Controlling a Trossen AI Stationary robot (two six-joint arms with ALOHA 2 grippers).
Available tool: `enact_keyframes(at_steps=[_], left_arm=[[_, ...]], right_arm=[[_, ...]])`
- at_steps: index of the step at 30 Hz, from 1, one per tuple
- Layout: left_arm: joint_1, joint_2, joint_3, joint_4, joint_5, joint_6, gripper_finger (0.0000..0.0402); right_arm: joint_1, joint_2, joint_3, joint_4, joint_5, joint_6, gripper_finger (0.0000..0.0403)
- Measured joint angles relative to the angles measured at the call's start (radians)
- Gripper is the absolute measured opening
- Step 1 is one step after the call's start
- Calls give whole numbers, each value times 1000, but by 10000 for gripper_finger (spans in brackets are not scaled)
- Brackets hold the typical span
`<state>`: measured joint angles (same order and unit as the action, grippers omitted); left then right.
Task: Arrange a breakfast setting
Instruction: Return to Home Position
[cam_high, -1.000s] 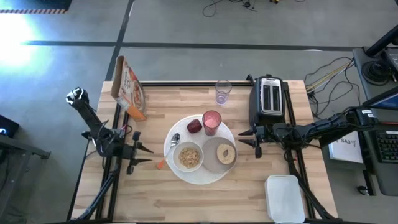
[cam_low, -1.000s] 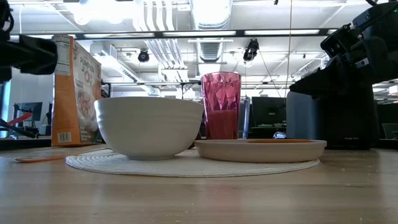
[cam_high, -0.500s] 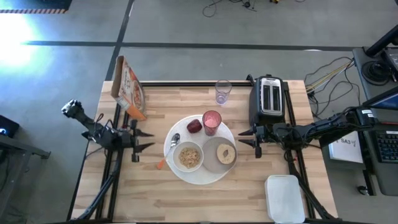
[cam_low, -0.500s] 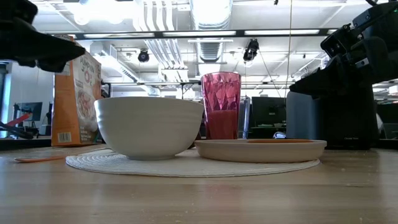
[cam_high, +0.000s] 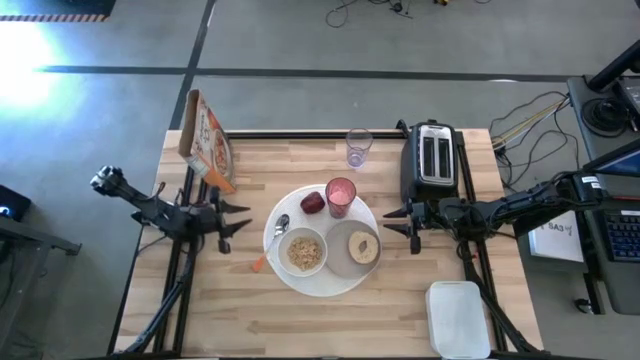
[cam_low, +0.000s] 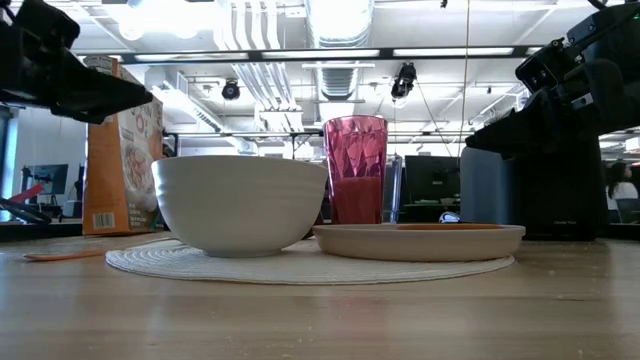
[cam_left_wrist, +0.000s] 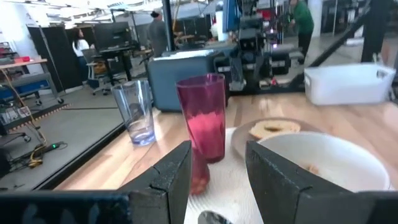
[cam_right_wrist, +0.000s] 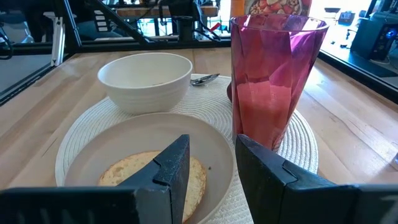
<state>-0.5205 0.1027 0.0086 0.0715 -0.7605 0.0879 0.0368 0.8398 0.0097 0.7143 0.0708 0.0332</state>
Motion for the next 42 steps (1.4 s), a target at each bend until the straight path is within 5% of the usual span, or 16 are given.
enact_keyframes(at_steps=[9,20,42], left_arm=[[0,105,4,-4,-1,14,134],[0,124,59,-28,-130,32,134],[-1,126,53,-144,-104,-6,134]], right_arm=[[0,0,0,0,0,0,118],[0,-3,0,-3,0,0,118],[-2,-376,0,-55,8,-1,118]])
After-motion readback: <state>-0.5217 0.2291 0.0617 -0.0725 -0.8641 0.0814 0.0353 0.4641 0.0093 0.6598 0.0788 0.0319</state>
